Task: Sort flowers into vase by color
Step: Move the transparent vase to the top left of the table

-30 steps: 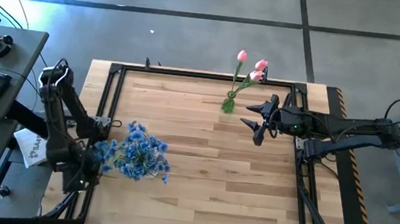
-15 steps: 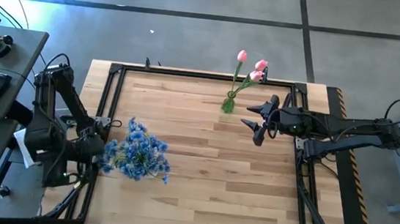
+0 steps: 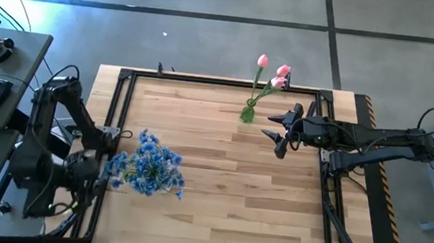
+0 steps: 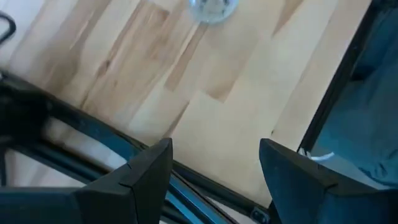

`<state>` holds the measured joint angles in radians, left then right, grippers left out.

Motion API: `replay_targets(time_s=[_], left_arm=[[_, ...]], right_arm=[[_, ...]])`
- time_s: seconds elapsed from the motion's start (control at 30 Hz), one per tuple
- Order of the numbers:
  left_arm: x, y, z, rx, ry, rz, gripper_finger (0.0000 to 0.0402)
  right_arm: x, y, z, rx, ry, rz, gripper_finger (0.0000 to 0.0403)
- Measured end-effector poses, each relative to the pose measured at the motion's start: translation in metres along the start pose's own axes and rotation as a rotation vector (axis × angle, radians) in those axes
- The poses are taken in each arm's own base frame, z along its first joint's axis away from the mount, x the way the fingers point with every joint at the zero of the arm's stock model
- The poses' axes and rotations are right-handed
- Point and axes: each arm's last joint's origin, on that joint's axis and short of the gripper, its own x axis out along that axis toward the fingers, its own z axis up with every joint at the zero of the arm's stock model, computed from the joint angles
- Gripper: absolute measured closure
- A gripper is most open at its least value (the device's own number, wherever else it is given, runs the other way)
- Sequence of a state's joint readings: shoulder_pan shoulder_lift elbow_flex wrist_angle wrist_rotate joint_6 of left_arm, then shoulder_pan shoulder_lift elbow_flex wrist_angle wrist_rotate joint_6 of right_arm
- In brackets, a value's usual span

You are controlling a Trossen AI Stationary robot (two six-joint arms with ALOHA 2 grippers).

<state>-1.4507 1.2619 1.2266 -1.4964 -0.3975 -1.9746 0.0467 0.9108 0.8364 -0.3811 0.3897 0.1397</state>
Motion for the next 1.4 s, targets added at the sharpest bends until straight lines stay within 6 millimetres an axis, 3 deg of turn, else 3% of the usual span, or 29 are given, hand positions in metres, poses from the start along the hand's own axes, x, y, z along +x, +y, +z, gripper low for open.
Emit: replay_targets(time_s=[0.2,0.33,0.43,0.63,0.93,1.07,1.27,1.4], left_arm=[[0.021,-0.020,-0.034,-0.037,-0.105,0.016,0.0175],[0.034,-0.028,-0.040,-0.039,-0.256,-0.083,0.0175],[0.059,-0.027,-0.043,-0.016,-0.425,-0.187,0.0175],[0.101,-0.009,-0.032,0.042,-0.517,-0.204,0.0175],[0.126,0.015,-0.001,0.265,-0.676,0.003,0.0175],[0.139,0.025,0.008,0.271,-0.739,0.075,0.0175],[0.156,0.032,0.011,0.242,-0.771,0.078,0.0174],[0.159,0.028,0.008,0.263,-0.677,0.055,0.0174]], right_arm=[[0.000,0.000,0.000,-0.008,-0.001,0.000,0.0169],[0.000,0.000,0.000,-0.016,0.000,0.000,0.0169],[0.000,0.000,0.000,-0.017,0.000,0.001,0.0169],[0.000,0.000,0.000,-0.037,0.004,0.006,0.0169],[0.002,0.001,-0.001,-0.021,0.011,0.005,0.0169],[0.004,0.001,-0.002,-0.015,0.018,0.005,0.0169],[0.006,0.002,-0.002,-0.018,0.024,0.006,0.0169],[0.006,0.003,-0.002,-0.018,0.026,0.006,0.0169]])
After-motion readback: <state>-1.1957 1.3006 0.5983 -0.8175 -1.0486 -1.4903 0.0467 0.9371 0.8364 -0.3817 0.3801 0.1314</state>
